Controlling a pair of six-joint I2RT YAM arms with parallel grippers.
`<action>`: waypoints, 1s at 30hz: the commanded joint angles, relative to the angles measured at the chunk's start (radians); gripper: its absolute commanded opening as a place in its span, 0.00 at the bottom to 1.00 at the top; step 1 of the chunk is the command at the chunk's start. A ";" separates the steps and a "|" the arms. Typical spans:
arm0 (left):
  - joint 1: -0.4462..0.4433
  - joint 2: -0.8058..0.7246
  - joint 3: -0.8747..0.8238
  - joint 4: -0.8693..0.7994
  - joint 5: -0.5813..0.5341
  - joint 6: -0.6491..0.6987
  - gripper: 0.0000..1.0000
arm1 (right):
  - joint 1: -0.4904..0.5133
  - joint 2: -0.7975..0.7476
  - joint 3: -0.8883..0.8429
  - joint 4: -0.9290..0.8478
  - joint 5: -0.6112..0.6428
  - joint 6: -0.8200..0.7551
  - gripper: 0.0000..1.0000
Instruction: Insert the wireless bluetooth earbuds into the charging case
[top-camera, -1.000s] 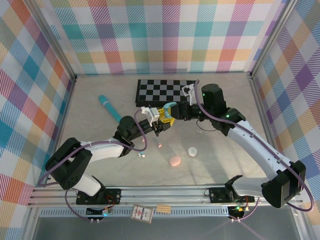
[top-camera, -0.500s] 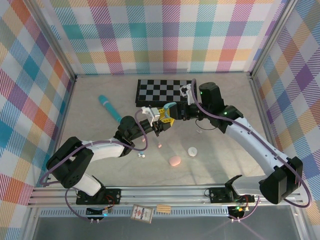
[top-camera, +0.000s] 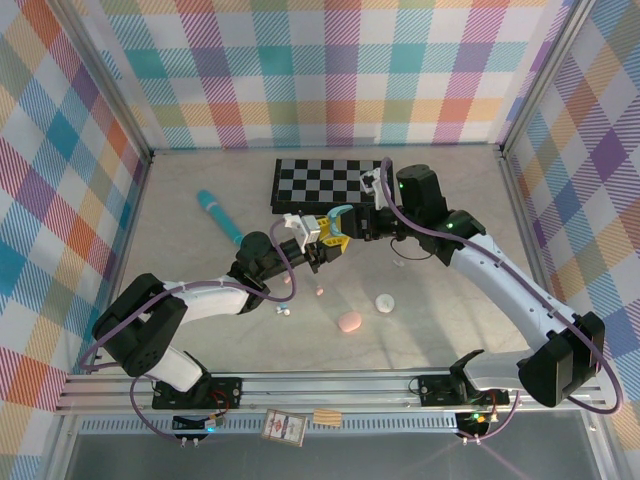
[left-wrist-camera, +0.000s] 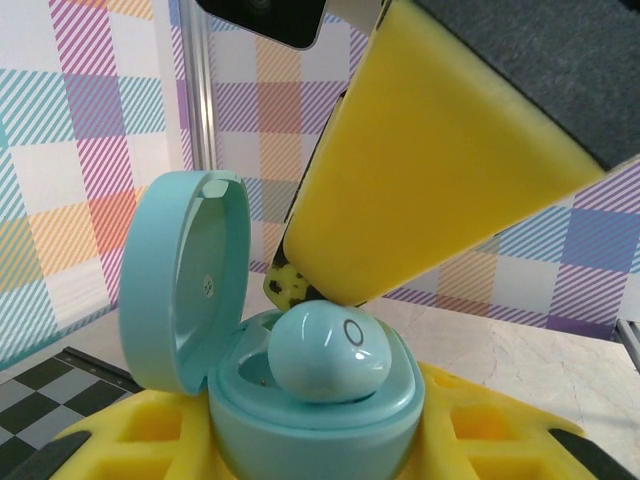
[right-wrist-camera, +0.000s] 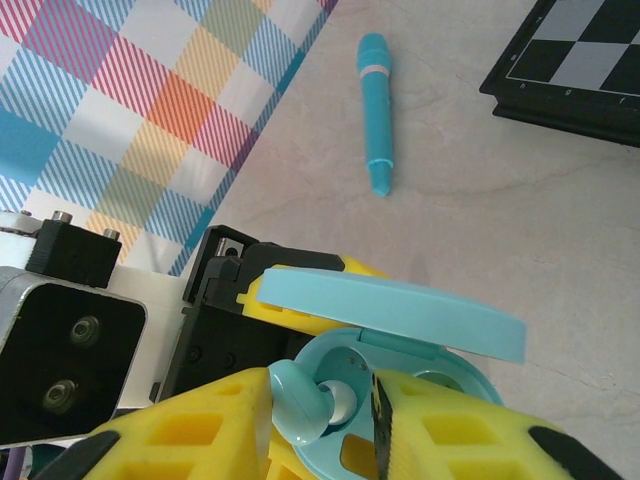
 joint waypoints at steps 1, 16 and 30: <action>-0.009 -0.034 0.021 0.062 0.023 -0.002 0.26 | 0.006 0.010 0.025 -0.041 0.031 0.003 0.32; -0.009 -0.015 0.017 0.075 0.018 -0.007 0.27 | 0.006 -0.021 0.034 -0.043 0.056 0.027 0.31; -0.009 0.024 0.022 0.081 0.005 -0.023 0.27 | 0.040 -0.062 0.069 -0.096 0.082 -0.054 0.37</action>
